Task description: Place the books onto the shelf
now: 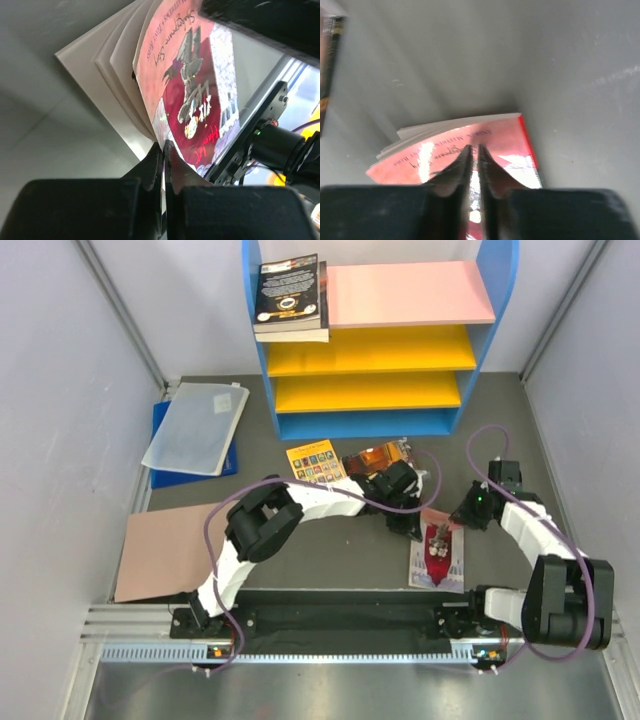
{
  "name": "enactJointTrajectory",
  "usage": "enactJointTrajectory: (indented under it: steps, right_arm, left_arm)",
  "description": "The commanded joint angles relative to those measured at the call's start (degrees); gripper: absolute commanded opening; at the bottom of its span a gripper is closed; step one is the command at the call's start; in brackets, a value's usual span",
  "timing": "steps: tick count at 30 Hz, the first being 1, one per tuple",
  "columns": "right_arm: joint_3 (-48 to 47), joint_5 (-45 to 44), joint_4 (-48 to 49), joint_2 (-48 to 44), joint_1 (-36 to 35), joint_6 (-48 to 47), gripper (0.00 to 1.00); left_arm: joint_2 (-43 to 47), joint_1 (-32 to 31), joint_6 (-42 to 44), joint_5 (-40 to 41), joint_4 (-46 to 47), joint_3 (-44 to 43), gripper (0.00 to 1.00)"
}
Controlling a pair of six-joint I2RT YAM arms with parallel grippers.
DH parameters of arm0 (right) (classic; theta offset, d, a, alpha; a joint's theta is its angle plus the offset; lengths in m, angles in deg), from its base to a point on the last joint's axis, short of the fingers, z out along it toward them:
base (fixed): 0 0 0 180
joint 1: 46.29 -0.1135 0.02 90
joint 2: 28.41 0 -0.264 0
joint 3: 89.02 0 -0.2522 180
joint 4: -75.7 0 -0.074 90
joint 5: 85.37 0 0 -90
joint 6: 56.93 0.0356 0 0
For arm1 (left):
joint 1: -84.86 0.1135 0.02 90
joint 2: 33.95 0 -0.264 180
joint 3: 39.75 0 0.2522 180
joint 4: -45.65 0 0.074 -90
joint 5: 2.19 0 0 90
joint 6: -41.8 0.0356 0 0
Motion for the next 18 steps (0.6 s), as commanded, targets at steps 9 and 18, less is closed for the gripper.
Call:
enactJointTrajectory:
  steps: [9, 18]
  right_arm:
    - [1.8, 22.33, 15.02, -14.71, 0.02, -7.21, 0.74]
    - [7.95, 39.84, 36.13, -12.87, 0.11, -3.26, 0.85]
  left_arm:
    - [20.69, 8.62, 9.61, 3.97, 1.08, 9.41, 0.0]
    - [26.15, 9.24, 9.18, -3.23, 6.71, 11.27, 0.0]
